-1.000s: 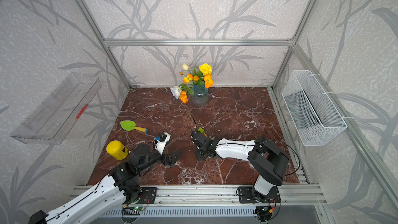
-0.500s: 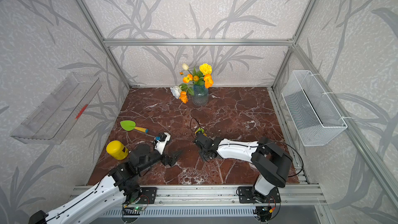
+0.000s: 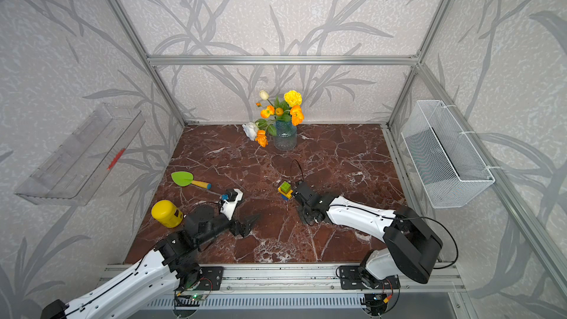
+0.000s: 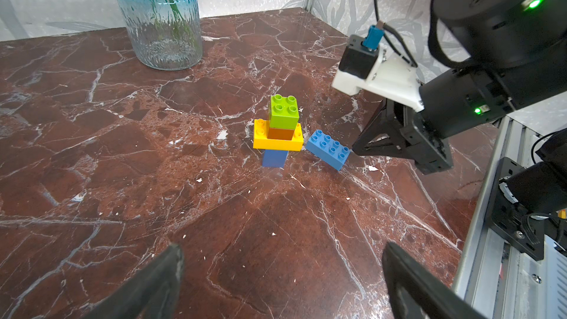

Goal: Assemble the letter f with lego
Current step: Adjust the lego brick at the center of the board, then pick up the lego brick from the center of the board.

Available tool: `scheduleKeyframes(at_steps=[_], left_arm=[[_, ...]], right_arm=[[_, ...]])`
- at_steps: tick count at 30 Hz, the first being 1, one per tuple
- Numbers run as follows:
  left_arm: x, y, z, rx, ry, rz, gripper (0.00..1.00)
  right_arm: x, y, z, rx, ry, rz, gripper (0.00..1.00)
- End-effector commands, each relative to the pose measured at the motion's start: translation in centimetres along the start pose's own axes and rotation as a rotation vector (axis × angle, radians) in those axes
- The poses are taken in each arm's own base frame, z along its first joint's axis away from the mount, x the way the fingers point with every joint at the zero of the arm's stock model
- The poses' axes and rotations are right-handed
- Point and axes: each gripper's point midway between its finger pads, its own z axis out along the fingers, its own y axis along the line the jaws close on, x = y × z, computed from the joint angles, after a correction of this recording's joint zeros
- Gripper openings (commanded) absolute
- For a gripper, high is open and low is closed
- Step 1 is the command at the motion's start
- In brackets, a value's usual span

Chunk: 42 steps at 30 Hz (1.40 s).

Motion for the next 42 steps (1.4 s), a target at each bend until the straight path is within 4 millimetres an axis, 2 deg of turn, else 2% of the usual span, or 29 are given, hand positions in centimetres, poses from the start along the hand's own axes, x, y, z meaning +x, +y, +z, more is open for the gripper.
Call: scheduleKeyframes(at_steps=[1,6,8,14,28,42], left_arm=[[-0.5,0.0,-0.1,0.006,-0.022,0.007,0.99],[-0.5,-0.1,-0.1,0.006,-0.021,0.006,0.99],[-0.6,-0.1,-0.1,0.009,-0.024,0.006,0.99],[-0.5,-0.1,-0.1,0.008,-0.024,0.006,0.99],[-0.5,0.0,0.0,0.005,-0.021,0.006,0.99],[-0.5,0.0,-0.1,0.003,-0.021,0.006,0.99]], right_arm=[[-0.9,0.2,-1.7,-0.013,-0.005,-0.046,0.06],[-2.4,0.0,-2.2,-0.021,0.008,-0.062,0.20],[-2.8,0.0,-1.8,-0.025,0.019,-0.063,0.27],[-3.7,-0.2,-0.5,-0.044,0.045,-0.056,0.39],[-4.0,-1.0,2.1,-0.049,0.091,-0.031,0.53],[-4.6,-1.2,3.6,-0.052,0.098,-0.011,0.51]])
